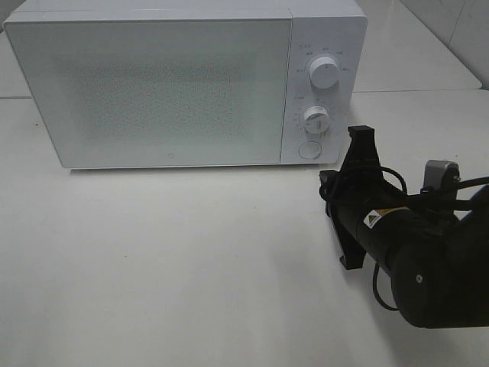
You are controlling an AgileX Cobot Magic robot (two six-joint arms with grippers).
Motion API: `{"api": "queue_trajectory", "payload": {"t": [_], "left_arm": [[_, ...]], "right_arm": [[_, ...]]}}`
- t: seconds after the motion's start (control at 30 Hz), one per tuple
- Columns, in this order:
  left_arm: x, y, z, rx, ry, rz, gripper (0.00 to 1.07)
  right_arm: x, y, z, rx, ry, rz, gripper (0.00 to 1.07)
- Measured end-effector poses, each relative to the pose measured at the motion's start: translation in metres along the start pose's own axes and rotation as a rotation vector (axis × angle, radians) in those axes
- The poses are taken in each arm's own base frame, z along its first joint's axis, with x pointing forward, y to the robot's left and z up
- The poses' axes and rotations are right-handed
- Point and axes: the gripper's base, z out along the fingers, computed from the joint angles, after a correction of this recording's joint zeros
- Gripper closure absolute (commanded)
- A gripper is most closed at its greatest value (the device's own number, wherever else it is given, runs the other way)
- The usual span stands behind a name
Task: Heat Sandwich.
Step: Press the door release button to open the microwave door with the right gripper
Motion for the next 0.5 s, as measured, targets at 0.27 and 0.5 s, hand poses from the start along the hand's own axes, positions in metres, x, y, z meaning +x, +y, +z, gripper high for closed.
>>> {"api": "queue_trajectory", "payload": {"t": [0.27, 0.5], "left_arm": [[0.000, 0.000, 0.000, 0.000, 0.000, 0.000, 0.10], [0.000, 0.000, 0.000, 0.000, 0.000, 0.000, 0.10]], "right_arm": [[0.006, -0.002, 0.019, 0.028, 0.007, 0.003, 1.07], [0.001, 0.004, 0.039, 0.067, -0.001, 0.018, 1.07]]}}
